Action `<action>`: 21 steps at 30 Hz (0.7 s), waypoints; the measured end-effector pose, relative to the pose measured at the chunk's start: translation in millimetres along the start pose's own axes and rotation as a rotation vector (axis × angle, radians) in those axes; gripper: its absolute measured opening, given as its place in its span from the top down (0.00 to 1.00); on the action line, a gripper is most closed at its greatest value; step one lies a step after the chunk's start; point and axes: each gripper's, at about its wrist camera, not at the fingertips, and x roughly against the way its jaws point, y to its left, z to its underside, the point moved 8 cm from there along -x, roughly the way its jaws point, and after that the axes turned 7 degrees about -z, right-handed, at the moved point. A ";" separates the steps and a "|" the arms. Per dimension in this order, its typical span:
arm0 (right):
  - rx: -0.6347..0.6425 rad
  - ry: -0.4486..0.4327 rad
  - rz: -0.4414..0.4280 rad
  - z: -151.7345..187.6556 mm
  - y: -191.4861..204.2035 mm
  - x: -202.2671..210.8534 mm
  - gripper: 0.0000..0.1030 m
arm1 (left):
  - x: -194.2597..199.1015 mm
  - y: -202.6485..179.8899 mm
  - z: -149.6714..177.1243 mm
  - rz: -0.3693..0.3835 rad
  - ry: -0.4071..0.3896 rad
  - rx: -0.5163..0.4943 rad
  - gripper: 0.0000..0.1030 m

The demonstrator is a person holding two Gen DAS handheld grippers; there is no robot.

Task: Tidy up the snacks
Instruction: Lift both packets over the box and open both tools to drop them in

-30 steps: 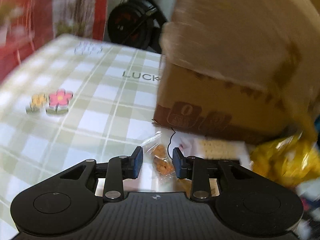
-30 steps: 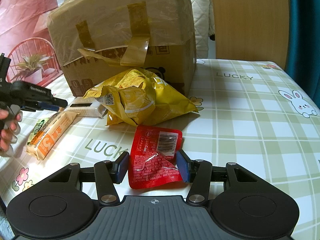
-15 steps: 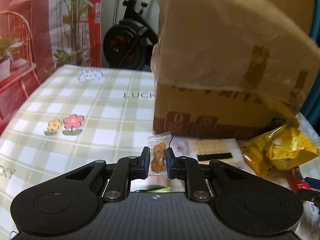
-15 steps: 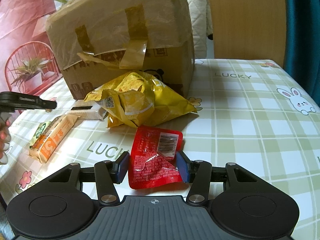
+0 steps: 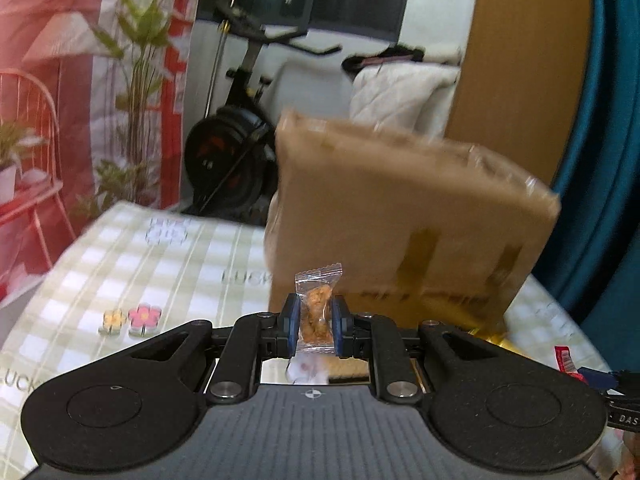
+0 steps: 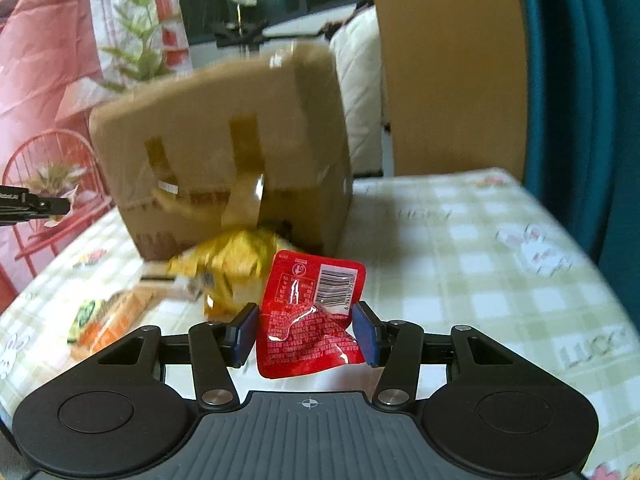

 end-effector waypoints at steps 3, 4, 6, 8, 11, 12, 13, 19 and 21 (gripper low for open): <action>0.024 -0.049 0.003 -22.4 1.4 8.6 0.54 | 7.6 -6.9 -17.9 0.012 -0.047 -0.001 0.83; 0.039 -0.065 0.001 -32.1 3.6 10.0 0.54 | 9.3 -8.8 -24.1 0.016 -0.063 -0.003 0.83; 0.072 -0.098 -0.003 -51.8 8.9 11.3 0.54 | 10.1 -13.9 -36.9 0.026 -0.091 -0.009 0.83; 0.100 -0.134 -0.011 -75.2 14.4 10.5 0.54 | 8.7 -20.1 -51.2 0.036 -0.118 -0.014 0.83; 0.125 -0.194 -0.029 -117.2 22.4 6.7 0.54 | 2.6 -31.6 -73.4 0.054 -0.149 -0.017 0.83; 0.131 -0.217 -0.037 -132.4 26.2 4.8 0.54 | 0.3 -37.3 -82.0 0.059 -0.164 -0.022 0.83; 0.139 -0.239 -0.047 -147.3 29.8 2.5 0.54 | -3.1 -42.5 -89.2 0.065 -0.176 -0.029 0.83; 0.193 -0.262 -0.073 -212.1 48.6 -36.4 0.54 | -46.1 -75.3 -117.2 0.111 -0.139 -0.002 0.83; 0.194 -0.245 -0.069 -220.0 53.6 -52.6 0.54 | -63.8 -84.1 -118.4 0.108 -0.112 -0.009 0.83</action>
